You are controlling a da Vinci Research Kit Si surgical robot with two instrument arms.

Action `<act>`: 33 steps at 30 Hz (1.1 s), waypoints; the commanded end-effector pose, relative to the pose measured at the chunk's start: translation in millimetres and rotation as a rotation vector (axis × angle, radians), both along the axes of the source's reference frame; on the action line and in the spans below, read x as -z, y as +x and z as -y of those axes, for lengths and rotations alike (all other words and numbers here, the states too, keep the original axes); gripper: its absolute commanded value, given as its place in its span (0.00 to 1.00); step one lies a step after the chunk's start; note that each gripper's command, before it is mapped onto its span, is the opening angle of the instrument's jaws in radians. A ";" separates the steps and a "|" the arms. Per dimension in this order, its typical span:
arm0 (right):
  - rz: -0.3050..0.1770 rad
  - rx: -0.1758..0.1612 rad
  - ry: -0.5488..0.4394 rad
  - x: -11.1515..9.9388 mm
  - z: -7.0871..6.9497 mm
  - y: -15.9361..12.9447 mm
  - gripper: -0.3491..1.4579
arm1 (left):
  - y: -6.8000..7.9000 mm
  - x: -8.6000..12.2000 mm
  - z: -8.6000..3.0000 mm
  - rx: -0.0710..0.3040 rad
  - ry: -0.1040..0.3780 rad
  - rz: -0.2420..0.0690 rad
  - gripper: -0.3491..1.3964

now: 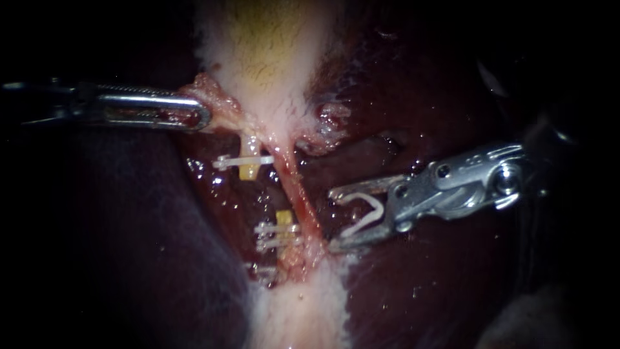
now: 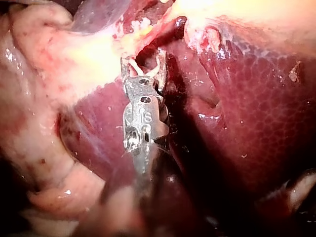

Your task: Clipping first clip right tube

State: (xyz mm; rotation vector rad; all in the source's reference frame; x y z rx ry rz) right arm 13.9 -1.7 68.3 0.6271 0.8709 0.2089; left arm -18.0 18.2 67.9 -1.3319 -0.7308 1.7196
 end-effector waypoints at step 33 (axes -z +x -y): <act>-0.139 -0.126 0.193 -4.0 1.7 5.5 0.46 | -0.2 0.0 -0.1 0.001 0.000 0.000 0.00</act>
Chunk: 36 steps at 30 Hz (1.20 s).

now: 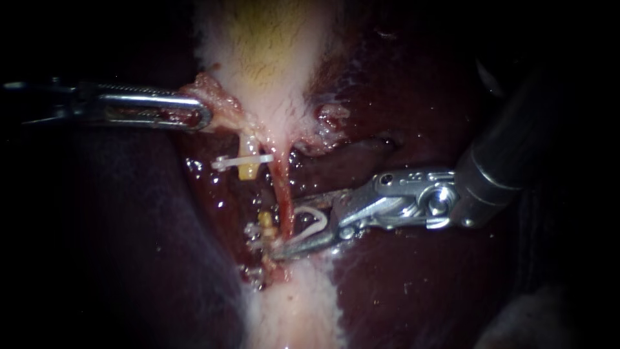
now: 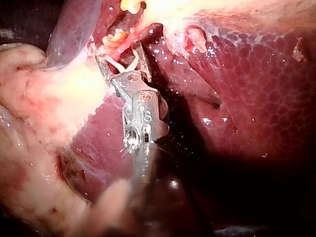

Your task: Clipping first clip right tube

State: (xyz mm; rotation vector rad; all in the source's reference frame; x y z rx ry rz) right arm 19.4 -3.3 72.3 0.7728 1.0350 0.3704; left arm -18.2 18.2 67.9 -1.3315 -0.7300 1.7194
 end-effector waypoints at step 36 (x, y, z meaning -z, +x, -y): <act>-0.073 0.026 0.082 4.9 1.3 -1.1 0.46 | 0.2 -0.2 -0.1 -0.002 0.000 0.001 0.00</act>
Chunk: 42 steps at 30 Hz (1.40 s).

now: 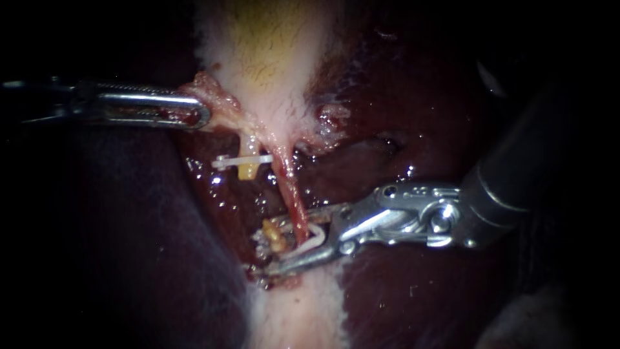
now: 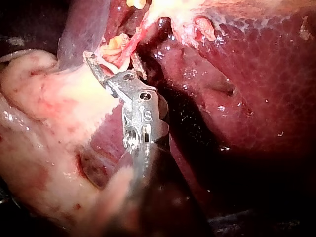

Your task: Clipping first clip right tube

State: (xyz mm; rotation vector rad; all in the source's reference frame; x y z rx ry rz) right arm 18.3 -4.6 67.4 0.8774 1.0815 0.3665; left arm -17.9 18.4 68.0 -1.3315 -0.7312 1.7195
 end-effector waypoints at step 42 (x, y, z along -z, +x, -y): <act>-0.097 0.064 0.079 1.9 1.3 1.9 0.27 | 0.0 -0.1 -0.1 -0.001 0.000 0.001 0.00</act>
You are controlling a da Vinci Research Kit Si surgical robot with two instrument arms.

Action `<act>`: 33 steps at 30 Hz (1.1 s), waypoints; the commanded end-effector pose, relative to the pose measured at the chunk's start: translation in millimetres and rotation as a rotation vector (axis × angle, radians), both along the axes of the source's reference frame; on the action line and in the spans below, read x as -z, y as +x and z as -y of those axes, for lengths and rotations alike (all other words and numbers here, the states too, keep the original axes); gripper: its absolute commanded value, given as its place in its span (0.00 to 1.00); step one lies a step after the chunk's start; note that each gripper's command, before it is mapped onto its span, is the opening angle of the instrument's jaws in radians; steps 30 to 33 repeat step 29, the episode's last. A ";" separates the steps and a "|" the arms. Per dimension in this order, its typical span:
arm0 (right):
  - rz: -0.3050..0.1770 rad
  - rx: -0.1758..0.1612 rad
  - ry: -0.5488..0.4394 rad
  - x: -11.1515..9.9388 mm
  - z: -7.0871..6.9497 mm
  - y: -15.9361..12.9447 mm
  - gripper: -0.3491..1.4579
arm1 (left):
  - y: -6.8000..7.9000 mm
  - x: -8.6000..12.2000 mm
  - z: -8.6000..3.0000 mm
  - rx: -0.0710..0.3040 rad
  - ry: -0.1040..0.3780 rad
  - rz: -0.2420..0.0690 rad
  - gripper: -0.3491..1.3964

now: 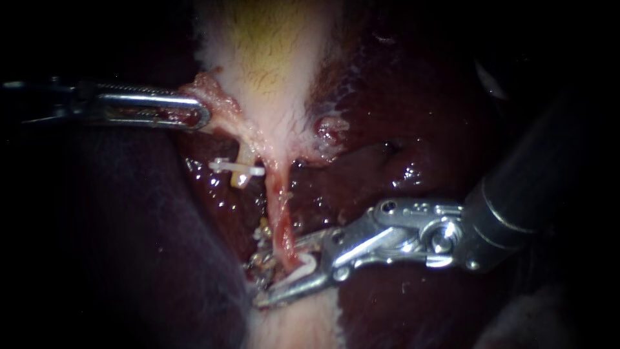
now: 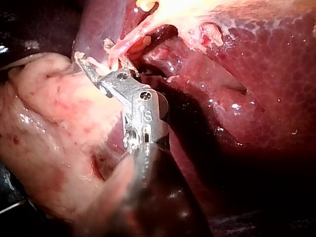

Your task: Clipping first clip right tube

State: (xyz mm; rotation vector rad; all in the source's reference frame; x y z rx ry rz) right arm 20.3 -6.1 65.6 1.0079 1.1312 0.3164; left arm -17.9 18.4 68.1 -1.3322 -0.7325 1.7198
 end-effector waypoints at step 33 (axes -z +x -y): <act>0.052 -0.002 0.057 -1.0 -0.8 -1.0 0.00 | 0.1 -0.1 -0.1 0.000 0.000 0.000 0.00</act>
